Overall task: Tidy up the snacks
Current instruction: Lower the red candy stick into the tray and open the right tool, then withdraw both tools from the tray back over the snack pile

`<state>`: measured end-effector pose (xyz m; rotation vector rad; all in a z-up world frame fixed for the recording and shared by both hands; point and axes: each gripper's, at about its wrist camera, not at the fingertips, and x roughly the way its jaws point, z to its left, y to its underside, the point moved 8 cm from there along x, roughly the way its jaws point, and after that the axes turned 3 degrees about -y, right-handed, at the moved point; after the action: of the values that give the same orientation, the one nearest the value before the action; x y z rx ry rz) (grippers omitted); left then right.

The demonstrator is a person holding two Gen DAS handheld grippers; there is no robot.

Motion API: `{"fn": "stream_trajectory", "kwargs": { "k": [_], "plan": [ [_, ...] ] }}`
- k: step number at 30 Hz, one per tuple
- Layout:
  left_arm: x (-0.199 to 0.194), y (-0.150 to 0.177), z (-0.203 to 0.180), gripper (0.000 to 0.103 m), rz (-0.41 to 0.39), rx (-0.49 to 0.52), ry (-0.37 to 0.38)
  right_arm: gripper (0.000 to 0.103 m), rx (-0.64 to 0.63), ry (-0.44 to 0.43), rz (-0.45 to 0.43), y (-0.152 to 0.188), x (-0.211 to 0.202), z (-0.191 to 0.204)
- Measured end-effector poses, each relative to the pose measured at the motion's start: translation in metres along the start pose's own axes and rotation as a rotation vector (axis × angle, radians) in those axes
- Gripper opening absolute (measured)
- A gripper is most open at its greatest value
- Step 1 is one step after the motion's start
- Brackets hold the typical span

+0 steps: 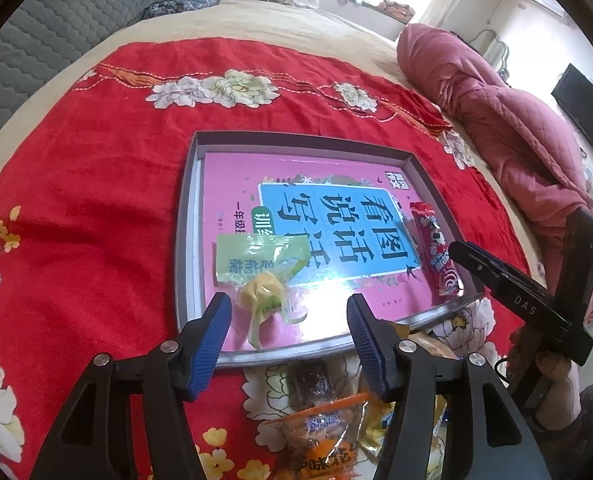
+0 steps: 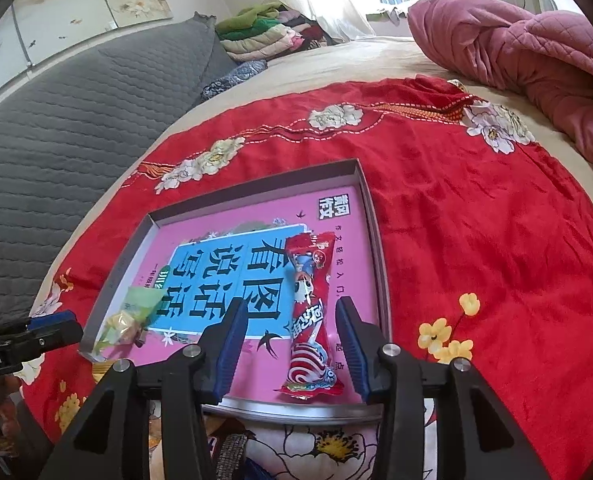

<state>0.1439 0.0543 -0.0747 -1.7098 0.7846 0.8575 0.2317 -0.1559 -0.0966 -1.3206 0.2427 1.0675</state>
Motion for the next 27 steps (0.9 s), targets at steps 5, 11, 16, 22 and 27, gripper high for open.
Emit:
{"fn": "stream_trajectory", "kwargs": {
  "k": [5, 11, 16, 22, 27],
  "plan": [
    [-0.004, 0.002, -0.001, 0.063, -0.001, 0.000, -0.004, 0.046, -0.019, -0.003, -0.007, -0.001, -0.003, 0.004],
    [-0.010, 0.007, -0.003, 0.064, 0.003, 0.010, -0.001, 0.048, -0.045, -0.009, -0.023, -0.001, -0.012, 0.010],
    [-0.014, 0.009, -0.006, 0.064, 0.001, 0.018, -0.005, 0.049, -0.075, -0.023, -0.037, 0.002, -0.023, 0.019],
    [-0.021, 0.013, -0.009, 0.064, -0.005, 0.027, -0.009, 0.050, -0.123, -0.026, -0.047, 0.007, -0.033, 0.031],
    [-0.026, 0.016, -0.009, 0.064, -0.006, 0.034, -0.014, 0.050, -0.133, -0.032, -0.048, 0.011, -0.039, 0.037]
  ]
}}
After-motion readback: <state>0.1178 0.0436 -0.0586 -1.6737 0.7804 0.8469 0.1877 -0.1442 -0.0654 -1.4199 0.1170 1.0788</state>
